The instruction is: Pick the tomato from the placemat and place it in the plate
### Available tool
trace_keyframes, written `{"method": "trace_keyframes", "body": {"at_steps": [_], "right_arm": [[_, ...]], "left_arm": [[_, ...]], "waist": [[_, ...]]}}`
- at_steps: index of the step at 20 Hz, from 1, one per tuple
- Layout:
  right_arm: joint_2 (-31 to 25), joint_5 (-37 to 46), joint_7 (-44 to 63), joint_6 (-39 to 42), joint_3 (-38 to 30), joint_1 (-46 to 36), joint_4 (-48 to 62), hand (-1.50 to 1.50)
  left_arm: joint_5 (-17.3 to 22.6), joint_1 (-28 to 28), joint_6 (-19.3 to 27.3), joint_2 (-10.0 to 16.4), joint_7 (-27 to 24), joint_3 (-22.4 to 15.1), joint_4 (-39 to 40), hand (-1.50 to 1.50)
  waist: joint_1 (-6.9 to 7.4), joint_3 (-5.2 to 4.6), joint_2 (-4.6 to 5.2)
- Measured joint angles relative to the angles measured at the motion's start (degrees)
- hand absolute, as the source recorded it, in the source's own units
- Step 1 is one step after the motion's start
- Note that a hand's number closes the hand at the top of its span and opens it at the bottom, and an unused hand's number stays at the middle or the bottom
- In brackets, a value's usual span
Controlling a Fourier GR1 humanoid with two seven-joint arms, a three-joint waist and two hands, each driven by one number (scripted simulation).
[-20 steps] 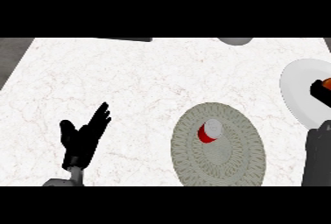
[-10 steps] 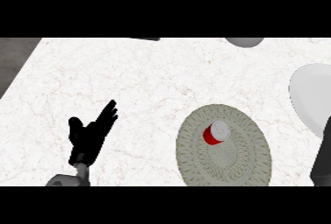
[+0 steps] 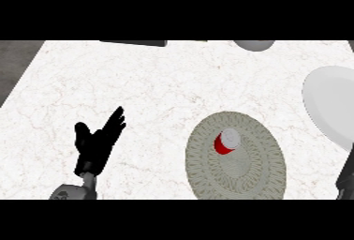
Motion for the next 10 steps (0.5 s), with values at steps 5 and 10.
{"method": "trace_keyframes", "body": {"at_steps": [5,10], "right_arm": [[-0.3,4.8,0.9,-3.9,-4.9,-0.7,4.0,1.50],[-0.4,3.7,2.5,-5.4,-11.6,-2.3,8.6,-1.50]], "left_arm": [[0.4,0.5,0.0,0.3,-0.1,0.8,0.4,0.00],[0.1,1.3,0.6,-0.2,-0.6,1.0,0.9,0.00]], "waist": [[-1.05,0.07,-0.57],[-2.06,0.14,-1.00]]}}
